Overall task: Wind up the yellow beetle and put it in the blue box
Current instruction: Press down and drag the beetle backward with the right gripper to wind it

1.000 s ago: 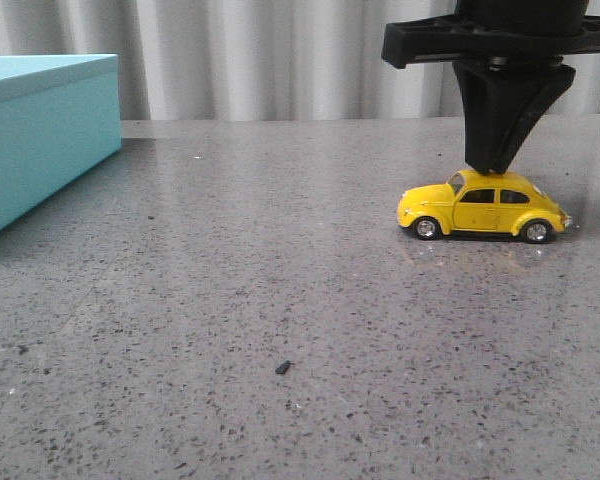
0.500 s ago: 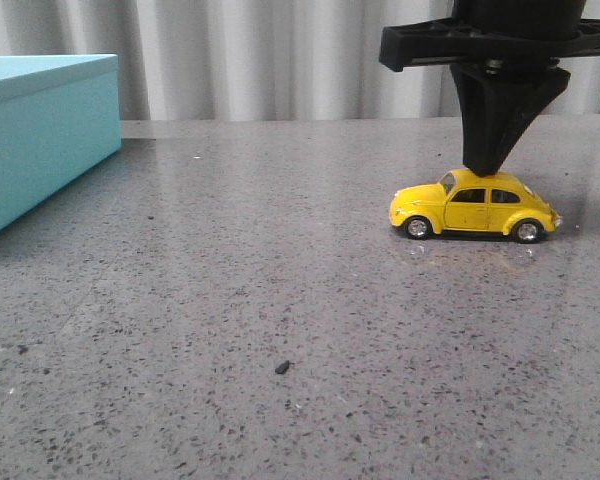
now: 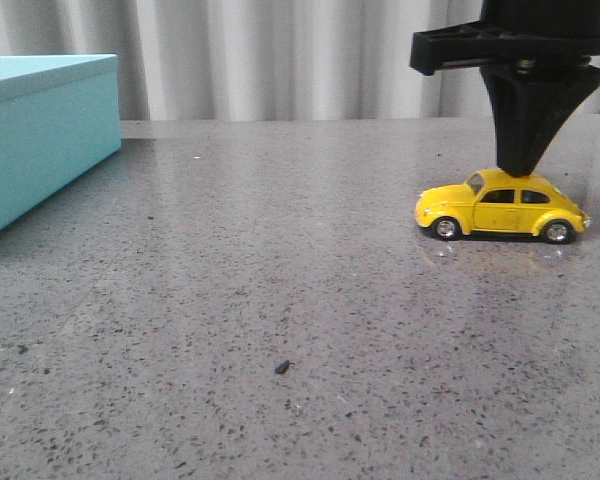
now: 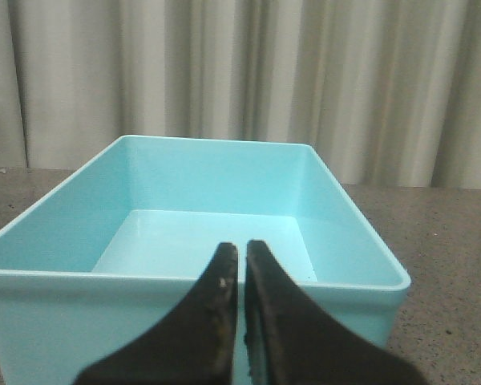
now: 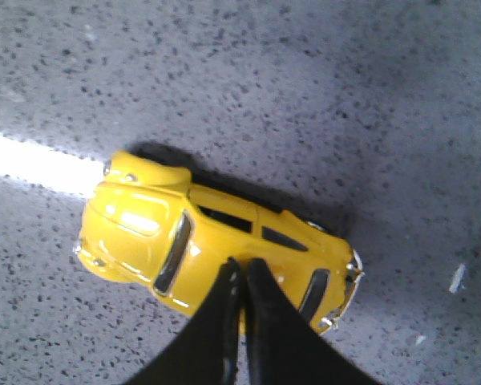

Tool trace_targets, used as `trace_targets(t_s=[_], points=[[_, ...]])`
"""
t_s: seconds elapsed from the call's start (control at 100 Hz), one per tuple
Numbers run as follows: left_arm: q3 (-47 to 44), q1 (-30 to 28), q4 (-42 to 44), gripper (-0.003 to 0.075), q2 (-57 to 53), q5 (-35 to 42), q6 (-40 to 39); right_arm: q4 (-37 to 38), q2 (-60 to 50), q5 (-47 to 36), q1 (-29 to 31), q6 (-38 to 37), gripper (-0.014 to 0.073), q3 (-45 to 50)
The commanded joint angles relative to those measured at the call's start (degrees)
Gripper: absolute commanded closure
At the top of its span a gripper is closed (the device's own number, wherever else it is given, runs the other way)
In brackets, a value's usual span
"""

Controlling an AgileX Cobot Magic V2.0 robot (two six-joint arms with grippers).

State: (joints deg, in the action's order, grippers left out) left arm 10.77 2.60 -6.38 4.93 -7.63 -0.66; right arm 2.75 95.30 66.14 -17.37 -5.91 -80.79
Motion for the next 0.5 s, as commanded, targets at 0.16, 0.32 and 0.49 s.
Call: trace_targets(t_s=[0.16,0.32,0.49], points=[[2.0,-0.1,-0.5,0.0741,1.2,4.2,0.0,2.2,-1.6,1.0,2.3,0.0,0.0635,-0.3],[2.0,-0.1,-0.5,0.0741,1.2,4.2,0.0,2.7,-1.6,0.3,3.9,0.0,0.0635,3.2],[2.0,-0.1,-0.5,0.0741,1.2,4.2,0.0,3.3,-1.6,0.2,6.2,0.0,0.0635,5.0]])
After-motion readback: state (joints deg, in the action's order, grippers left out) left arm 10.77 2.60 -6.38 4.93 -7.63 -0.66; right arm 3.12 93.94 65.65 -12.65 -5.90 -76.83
